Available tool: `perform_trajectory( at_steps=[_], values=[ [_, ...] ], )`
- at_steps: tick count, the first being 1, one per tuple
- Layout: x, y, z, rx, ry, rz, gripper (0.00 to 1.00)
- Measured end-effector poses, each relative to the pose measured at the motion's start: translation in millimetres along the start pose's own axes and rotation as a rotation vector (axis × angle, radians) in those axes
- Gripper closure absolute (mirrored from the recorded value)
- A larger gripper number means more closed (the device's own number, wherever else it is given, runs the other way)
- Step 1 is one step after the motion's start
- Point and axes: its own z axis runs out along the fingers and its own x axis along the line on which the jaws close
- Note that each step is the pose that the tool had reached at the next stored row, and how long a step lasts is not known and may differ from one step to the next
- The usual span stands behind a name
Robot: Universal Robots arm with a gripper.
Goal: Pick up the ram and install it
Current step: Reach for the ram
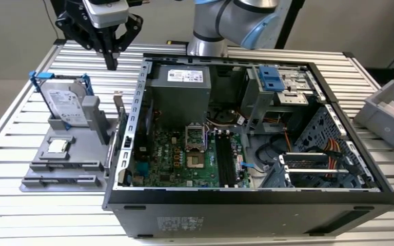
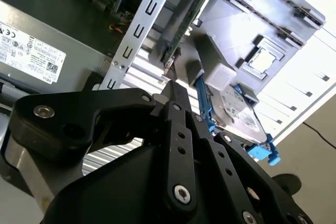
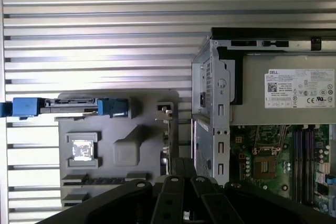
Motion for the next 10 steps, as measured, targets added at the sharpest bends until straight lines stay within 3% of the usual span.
perform_trajectory(
  at_steps=[10],
  values=[
    [7.5,-0.2,-0.1,-0.0001,-0.0001,-0.001,1.0]
  ],
)
